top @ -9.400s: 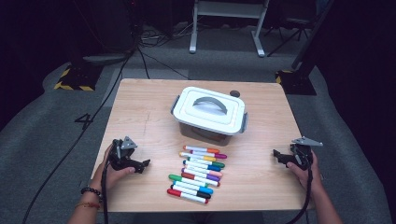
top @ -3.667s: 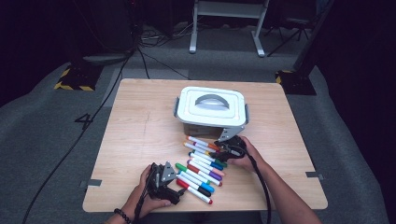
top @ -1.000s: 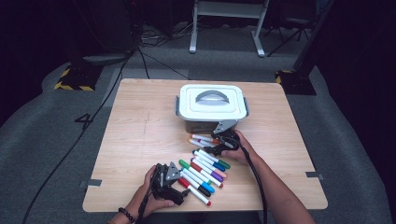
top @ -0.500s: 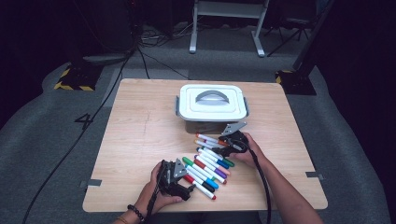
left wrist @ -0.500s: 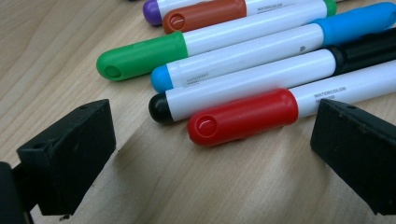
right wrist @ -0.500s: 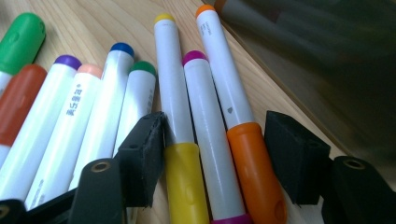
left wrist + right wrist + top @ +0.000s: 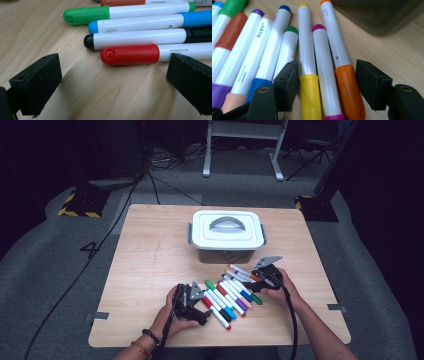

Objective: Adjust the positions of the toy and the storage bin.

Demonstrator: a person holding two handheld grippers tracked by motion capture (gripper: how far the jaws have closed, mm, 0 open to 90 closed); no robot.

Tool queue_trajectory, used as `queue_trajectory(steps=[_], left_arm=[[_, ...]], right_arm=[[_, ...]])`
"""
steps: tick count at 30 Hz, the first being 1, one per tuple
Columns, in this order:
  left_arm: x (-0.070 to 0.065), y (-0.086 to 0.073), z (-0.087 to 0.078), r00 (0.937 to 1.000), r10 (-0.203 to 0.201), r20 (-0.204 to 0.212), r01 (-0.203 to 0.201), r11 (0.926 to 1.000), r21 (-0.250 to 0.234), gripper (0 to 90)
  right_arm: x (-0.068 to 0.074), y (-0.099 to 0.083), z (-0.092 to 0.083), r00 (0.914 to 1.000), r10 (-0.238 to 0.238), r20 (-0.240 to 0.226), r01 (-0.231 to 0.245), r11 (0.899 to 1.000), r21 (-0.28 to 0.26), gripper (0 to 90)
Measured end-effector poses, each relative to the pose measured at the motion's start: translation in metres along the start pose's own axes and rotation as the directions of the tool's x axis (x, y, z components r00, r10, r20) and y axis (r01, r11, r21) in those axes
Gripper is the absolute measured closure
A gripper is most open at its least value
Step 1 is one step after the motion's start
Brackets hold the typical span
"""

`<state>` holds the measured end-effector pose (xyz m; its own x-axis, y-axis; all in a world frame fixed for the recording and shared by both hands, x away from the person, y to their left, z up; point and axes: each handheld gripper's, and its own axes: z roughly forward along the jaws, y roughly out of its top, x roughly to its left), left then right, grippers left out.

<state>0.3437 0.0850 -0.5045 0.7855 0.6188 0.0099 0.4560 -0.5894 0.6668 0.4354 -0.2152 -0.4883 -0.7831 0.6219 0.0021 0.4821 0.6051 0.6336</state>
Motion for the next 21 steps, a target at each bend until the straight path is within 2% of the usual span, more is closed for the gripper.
queue_trajectory(steps=[6, 14, 21], left_arm=[[0.006, 0.005, 0.004, 1.0, -0.004, 0.002, 0.004, 1.0, 0.003, 0.5], [0.015, 0.011, 0.01, 0.9999, -0.005, 0.009, 0.005, 1.0, 0.002, 0.5], [0.024, 0.016, 0.015, 0.9999, -0.008, 0.015, 0.008, 1.0, 0.004, 0.4]], right_arm=[[-0.004, -0.012, -0.014, 0.9992, 0.038, -0.008, -0.038, 0.999, 0.023, 32.4], [-0.002, -0.023, -0.026, 0.999, 0.038, -0.025, -0.037, 0.999, 0.031, 37.1], [0.002, -0.031, -0.036, 0.9986, 0.04, -0.033, -0.039, 0.999, 0.033, 34.0]])
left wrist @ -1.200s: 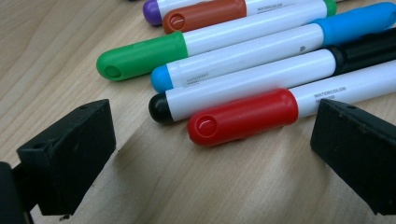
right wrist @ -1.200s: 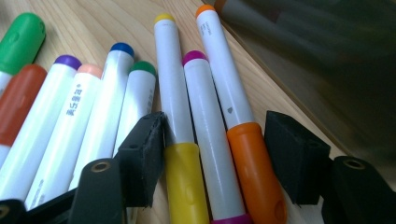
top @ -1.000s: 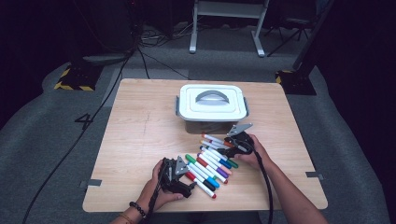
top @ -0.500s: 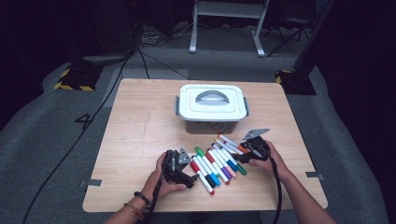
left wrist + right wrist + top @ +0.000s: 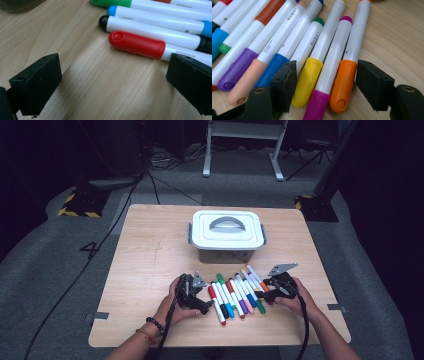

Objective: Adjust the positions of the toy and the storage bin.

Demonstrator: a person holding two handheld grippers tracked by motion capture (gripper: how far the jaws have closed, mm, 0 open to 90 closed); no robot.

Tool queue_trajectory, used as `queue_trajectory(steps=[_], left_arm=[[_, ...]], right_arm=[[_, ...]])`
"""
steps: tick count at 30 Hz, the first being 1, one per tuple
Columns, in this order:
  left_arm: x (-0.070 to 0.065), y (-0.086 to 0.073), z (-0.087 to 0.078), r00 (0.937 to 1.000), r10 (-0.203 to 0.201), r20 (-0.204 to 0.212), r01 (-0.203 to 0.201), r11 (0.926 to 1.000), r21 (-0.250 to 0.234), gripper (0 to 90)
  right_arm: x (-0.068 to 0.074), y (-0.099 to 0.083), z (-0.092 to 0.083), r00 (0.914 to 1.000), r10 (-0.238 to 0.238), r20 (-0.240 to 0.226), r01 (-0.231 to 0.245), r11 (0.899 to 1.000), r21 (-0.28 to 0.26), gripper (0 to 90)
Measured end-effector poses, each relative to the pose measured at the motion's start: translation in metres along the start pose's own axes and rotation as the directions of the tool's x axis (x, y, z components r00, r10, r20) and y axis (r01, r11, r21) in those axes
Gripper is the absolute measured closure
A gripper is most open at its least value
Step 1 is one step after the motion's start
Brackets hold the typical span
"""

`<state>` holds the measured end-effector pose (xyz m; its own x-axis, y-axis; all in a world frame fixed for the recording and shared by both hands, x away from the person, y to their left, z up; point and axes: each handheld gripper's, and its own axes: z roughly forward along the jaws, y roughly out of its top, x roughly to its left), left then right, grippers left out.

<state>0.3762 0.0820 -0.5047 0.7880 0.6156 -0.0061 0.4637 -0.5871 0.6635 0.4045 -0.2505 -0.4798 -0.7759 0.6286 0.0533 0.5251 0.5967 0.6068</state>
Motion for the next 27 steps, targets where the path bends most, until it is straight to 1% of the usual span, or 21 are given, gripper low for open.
queue_trajectory(steps=[6, 7, 10, 11, 12, 13, 14, 15, 16, 17, 18, 19, 20, 21, 22, 23, 24, 25, 26, 27], left_arm=[[0.006, 0.003, 0.002, 1.0, -0.001, 0.009, 0.001, 1.0, 0.003, 0.4], [0.008, 0.003, 0.003, 1.0, 0.004, 0.008, -0.004, 1.0, 0.001, 0.4], [0.008, 0.004, 0.003, 0.9999, 0.003, 0.013, -0.003, 1.0, 0.001, 0.5], [0.008, 0.004, 0.003, 0.9999, 0.003, 0.013, -0.003, 1.0, 0.001, 0.5], [0.008, 0.004, 0.003, 0.9999, 0.004, 0.013, -0.004, 1.0, 0.003, 0.5], [0.008, 0.004, 0.003, 0.9999, 0.003, 0.015, -0.003, 1.0, 0.003, 0.5], [0.008, 0.004, 0.003, 0.9999, 0.003, 0.015, -0.003, 1.0, 0.003, 0.5], [0.008, 0.004, 0.003, 0.9999, 0.003, 0.014, -0.003, 1.0, 0.001, 0.5], [0.008, 0.004, 0.003, 0.9999, 0.003, 0.014, -0.003, 1.0, 0.001, 0.5], [0.008, 0.003, 0.003, 0.9999, 0.004, 0.013, -0.004, 1.0, 0.0, 0.6], [0.008, 0.003, 0.003, 0.9999, 0.004, 0.013, -0.004, 1.0, 0.0, 0.6], [0.008, 0.003, 0.003, 0.9999, 0.005, 0.014, -0.005, 1.0, 0.003, 0.6], [0.008, 0.003, 0.003, 0.9999, 0.005, 0.014, -0.005, 1.0, 0.003, 0.6], [0.008, 0.003, 0.003, 0.9999, 0.005, 0.014, -0.005, 1.0, 0.002, 0.6], [0.008, 0.003, 0.003, 0.9999, 0.005, 0.014, -0.005, 1.0, 0.002, 0.6], [0.008, 0.003, 0.003, 0.9999, 0.004, 0.014, -0.004, 1.0, 0.002, 0.6], [0.008, 0.003, 0.003, 0.9999, 0.004, 0.014, -0.004, 1.0, 0.002, 0.5], [0.008, 0.003, 0.003, 0.9999, 0.002, 0.013, -0.002, 1.0, 0.0, 0.5], [0.008, 0.003, 0.003, 0.9999, 0.002, 0.013, -0.002, 1.0, 0.0, 0.5], [0.008, 0.004, 0.004, 0.9999, 0.004, 0.012, -0.004, 1.0, 0.0, 0.5]], right_arm=[[0.003, -0.005, -0.007, 1.0, -0.009, -0.002, 0.009, 1.0, -0.003, 32.6], [0.002, -0.005, -0.008, 0.9999, -0.011, 0.012, 0.011, 1.0, -0.012, 31.2], [-0.001, -0.005, -0.011, 0.9998, -0.007, 0.017, 0.007, 1.0, -0.026, 31.3], [-0.005, -0.004, -0.015, 0.9997, -0.002, 0.025, 0.003, 0.999, -0.047, 31.1], [-0.005, -0.004, -0.015, 0.9997, -0.002, 0.025, 0.003, 0.999, -0.047, 31.1], [-0.009, -0.003, -0.02, 0.9991, 0.002, 0.043, 0.002, 0.997, -0.078, 30.8], [-0.009, -0.003, -0.02, 0.9991, 0.002, 0.043, 0.002, 0.997, -0.078, 30.8], [-0.015, -0.001, -0.023, 0.9977, 0.001, 0.067, 0.006, 0.994, -0.106, 30.8], [-0.015, -0.001, -0.023, 0.9977, 0.001, 0.067, 0.006, 0.994, -0.106, 30.8], [-0.021, 0.0, -0.025, 0.9945, 0.012, 0.104, 0.002, 0.992, -0.127, 31.2], [-0.021, 0.0, -0.025, 0.9945, 0.012, 0.104, 0.002, 0.992, -0.127, 31.2], [-0.028, -0.001, -0.024, 0.9878, 0.024, 0.154, -0.002, 0.99, -0.14, 32.6], [-0.028, -0.001, -0.024, 0.9878, 0.024, 0.154, -0.002, 0.99, -0.14, 32.6], [-0.037, -0.003, -0.02, 0.9806, 0.046, 0.19, -0.02, 0.99, -0.138, 33.3], [-0.037, -0.003, -0.02, 0.9806, 0.046, 0.19, -0.02, 0.99, -0.138, 33.3], [-0.042, -0.004, -0.017, 0.9766, 0.058, 0.207, -0.03, 0.99, -0.135, 33.8], [-0.047, -0.006, -0.013, 0.9718, 0.075, 0.224, -0.046, 0.99, -0.132, 35.2], [-0.052, -0.009, -0.007, 0.9697, 0.109, 0.219, -0.081, 0.988, -0.132, 35.9], [-0.053, -0.01, -0.004, 0.9716, 0.111, 0.209, -0.087, 0.989, -0.121, 35.9], [-0.052, -0.01, -0.001, 0.975, 0.101, 0.198, -0.081, 0.991, -0.105, 35.6]])
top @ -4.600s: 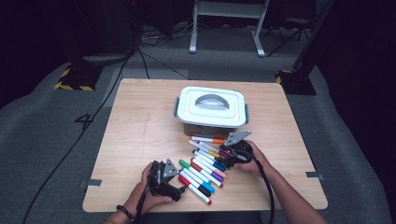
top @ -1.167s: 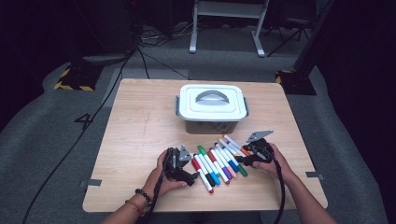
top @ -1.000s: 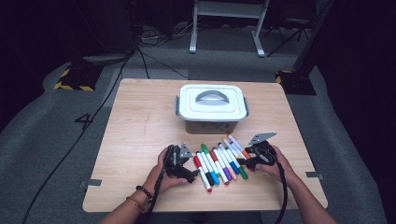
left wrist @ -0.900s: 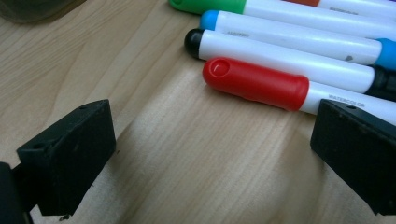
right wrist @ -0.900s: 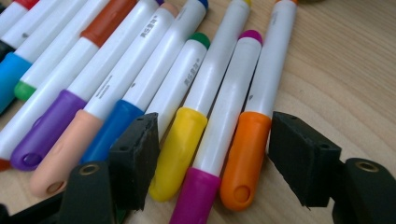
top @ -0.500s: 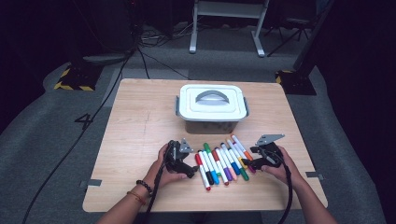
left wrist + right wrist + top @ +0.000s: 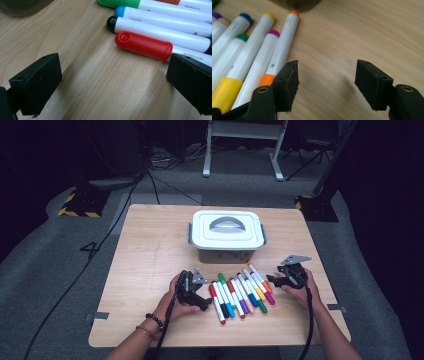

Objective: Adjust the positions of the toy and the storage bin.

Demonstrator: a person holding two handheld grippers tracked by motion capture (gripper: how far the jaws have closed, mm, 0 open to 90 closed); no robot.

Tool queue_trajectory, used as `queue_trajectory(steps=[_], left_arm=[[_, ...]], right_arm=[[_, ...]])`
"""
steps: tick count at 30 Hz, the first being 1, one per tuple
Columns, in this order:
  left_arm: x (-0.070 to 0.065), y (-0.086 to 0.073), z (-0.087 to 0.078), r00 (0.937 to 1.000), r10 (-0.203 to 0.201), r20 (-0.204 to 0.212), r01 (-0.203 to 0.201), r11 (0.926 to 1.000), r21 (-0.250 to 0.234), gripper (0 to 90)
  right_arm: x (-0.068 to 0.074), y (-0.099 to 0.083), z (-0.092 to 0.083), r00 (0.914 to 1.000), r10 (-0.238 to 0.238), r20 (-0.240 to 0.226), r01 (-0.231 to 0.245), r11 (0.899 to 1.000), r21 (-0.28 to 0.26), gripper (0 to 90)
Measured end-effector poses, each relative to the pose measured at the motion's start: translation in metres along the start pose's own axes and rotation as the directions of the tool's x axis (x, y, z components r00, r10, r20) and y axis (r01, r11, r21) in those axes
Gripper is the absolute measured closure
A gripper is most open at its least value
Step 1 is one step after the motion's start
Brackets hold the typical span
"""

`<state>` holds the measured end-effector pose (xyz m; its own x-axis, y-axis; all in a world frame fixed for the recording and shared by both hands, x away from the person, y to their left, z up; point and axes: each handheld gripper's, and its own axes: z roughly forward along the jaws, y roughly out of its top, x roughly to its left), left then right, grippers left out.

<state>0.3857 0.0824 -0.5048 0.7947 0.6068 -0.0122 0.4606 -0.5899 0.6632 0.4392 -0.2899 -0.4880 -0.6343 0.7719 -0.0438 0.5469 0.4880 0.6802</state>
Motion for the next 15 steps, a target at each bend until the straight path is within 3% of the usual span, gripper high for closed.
queue_trajectory(steps=[4, 8, 15], left_arm=[[0.0, 0.002, 0.002, 1.0, -0.004, -0.004, 0.004, 1.0, 0.002, 0.4], [0.001, 0.002, 0.002, 1.0, -0.002, -0.004, 0.002, 1.0, 0.001, 0.4], [0.008, 0.002, 0.001, 1.0, -0.004, 0.0, 0.004, 1.0, 0.005, 0.4]], right_arm=[[0.01, 0.0, 0.003, 0.9987, -0.048, -0.02, 0.048, 0.999, 0.009, 39.5], [0.012, -0.004, 0.0, 0.9993, -0.031, -0.021, 0.032, 0.999, 0.005, 41.7], [0.023, -0.012, -0.009, 0.999, -0.045, -0.008, 0.045, 0.999, 0.007, 45.2]])
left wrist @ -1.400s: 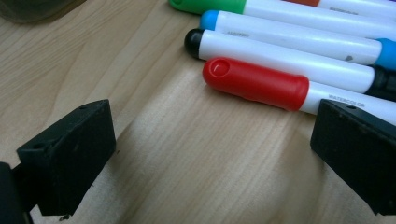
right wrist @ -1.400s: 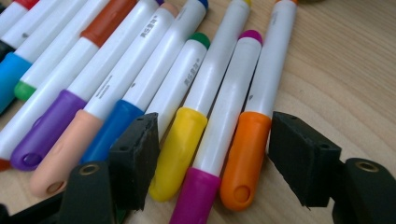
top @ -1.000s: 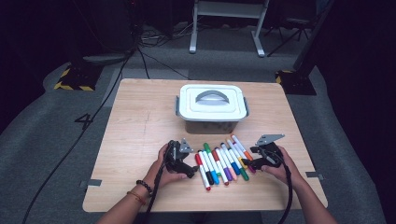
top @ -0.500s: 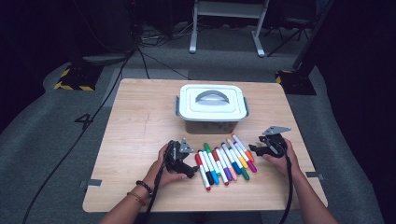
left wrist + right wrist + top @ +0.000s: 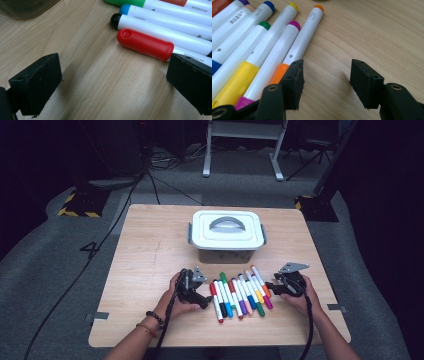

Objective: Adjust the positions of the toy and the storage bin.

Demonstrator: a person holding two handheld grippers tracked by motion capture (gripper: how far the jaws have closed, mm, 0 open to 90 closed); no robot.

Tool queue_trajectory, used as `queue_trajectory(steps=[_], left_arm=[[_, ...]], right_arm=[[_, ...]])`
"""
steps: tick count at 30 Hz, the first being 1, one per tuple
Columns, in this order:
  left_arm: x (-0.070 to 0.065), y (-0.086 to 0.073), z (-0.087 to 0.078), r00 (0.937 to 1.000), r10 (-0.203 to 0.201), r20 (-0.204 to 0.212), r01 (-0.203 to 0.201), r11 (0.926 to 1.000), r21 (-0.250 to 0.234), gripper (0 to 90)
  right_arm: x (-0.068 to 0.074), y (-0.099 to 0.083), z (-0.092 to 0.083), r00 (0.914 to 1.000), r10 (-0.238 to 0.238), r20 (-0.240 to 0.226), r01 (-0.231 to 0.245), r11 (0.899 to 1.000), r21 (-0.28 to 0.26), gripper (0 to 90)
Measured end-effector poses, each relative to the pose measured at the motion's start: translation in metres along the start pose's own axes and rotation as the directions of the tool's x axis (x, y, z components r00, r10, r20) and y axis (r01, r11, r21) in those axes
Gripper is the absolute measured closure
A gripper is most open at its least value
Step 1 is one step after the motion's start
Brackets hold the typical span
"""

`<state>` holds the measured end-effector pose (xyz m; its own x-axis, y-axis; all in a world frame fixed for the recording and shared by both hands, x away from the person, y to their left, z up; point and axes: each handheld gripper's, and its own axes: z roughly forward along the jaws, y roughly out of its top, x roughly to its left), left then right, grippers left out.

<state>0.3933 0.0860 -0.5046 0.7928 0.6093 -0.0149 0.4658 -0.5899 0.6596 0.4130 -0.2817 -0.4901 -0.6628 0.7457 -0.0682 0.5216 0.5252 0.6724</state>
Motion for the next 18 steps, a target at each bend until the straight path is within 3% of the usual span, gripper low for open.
queue_trajectory(steps=[3, 6, 9, 12, 18], left_arm=[[0.008, -0.003, -0.003, 1.0, -0.002, -0.003, 0.002, 1.0, 0.002, 0.4], [0.019, -0.009, -0.009, 0.9998, -0.017, -0.013, 0.017, 0.9999, 0.004, 0.4], [0.033, -0.017, -0.015, 0.9996, -0.022, -0.017, 0.022, 0.9998, -0.002, 0.4], [0.038, -0.021, -0.019, 0.9994, -0.026, -0.023, 0.025, 0.9997, -0.002, 0.5], [0.041, -0.026, -0.027, 0.9991, -0.028, -0.033, 0.028, 0.9993, 0.025, 2.0]], right_arm=[[0.011, 0.002, 0.0, 0.9999, -0.013, 0.004, 0.013, 1.0, 0.0, 46.5], [0.017, 0.005, 0.003, 0.9997, -0.025, -0.008, 0.025, 1.0, 0.002, 45.4], [0.032, 0.013, 0.007, 0.9979, -0.053, -0.037, 0.053, 0.999, 0.001, 43.5], [0.04, 0.019, 0.009, 0.9964, -0.079, -0.033, 0.079, 0.997, 0.002, 42.0], [0.041, 0.021, 0.012, 0.9963, -0.072, -0.047, 0.072, 0.997, 0.01, 34.1]])
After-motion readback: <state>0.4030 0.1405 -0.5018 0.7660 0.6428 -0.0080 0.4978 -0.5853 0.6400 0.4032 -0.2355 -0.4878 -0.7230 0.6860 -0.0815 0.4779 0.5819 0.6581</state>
